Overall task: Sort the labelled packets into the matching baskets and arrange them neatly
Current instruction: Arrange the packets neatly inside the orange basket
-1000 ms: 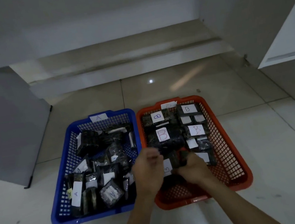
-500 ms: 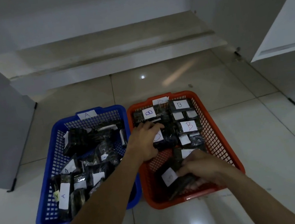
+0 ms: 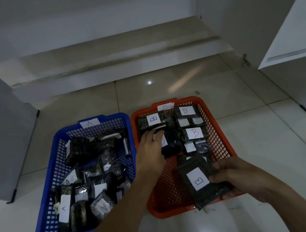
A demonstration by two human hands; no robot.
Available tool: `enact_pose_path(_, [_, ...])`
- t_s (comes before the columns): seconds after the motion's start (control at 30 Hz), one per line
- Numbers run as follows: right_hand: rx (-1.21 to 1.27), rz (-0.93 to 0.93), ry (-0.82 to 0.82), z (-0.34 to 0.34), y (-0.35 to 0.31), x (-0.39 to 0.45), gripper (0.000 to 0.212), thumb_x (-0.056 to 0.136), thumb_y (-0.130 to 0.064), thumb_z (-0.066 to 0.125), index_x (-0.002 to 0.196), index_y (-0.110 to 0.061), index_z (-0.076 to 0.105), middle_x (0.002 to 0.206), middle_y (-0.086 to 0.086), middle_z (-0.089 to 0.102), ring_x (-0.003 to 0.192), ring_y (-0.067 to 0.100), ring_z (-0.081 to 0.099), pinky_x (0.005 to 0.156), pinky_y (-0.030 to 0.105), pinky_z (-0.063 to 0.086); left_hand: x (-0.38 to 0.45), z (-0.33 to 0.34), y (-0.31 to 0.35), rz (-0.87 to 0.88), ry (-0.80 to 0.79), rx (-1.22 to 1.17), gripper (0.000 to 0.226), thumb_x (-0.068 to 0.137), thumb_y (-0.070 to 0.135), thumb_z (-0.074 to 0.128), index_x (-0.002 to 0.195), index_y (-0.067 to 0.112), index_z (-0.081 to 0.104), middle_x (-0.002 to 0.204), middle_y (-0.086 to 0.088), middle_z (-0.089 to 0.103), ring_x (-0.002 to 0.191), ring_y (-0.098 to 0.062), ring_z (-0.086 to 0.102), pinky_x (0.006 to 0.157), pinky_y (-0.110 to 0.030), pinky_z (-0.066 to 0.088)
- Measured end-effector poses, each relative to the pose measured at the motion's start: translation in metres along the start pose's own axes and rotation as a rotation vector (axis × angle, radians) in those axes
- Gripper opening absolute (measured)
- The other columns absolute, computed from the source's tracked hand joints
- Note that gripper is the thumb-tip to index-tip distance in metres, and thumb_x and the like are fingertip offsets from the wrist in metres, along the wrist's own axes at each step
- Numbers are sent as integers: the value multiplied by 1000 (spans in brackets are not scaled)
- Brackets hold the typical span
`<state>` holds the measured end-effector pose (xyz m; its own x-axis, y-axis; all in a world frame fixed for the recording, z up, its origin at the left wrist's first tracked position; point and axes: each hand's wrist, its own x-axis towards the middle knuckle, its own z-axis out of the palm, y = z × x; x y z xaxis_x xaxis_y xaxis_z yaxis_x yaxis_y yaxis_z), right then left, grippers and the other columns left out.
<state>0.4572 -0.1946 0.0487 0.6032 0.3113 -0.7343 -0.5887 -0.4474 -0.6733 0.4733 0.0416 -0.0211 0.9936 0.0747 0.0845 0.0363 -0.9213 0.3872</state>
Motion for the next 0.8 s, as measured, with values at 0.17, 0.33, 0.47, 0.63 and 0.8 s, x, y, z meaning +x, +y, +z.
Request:
enact_pose_path(0.17, [275,-51,34,7,3,-7,23,90,6,60,112,1,66,100,14,78,91,30,76,74,42,63,-66,-35,65,-531,-21,-846,27,85,28,74,107,29,59,90,23,64,83,13,61,75,-6,48])
enact_pose_path(0.33, [572,-86,72,34,10,-5,28,88,10,62,113,-2,67,102,16,77,92,31,76,74,35,64,-99,-11,80,-737,-104,-1348,34,80,-3,73,106,20,72,100,-1,77,97,-21,72,88,-40,58])
enact_pose_path(0.47, [267,-178,262,29,16,3,25,85,-3,74,108,-10,68,100,8,78,89,23,76,83,39,61,-89,-3,73,-785,-99,-1349,28,88,1,65,104,23,75,101,3,77,97,-19,72,87,-42,56])
enact_pose_path(0.63, [-603,-494,626,7,21,22,65,76,-12,79,133,-22,49,125,-4,52,109,14,55,92,31,50,-50,14,55,-757,-205,-1184,27,96,5,56,99,26,72,104,5,75,96,-13,69,81,-32,60])
enact_pose_path(0.8, [-1102,-551,507,9,23,70,68,66,-11,83,129,-18,58,132,1,54,123,22,53,104,34,49,-21,41,46,-791,-208,-1124,14,91,9,66,93,18,76,92,-3,76,83,-18,73,71,-36,62])
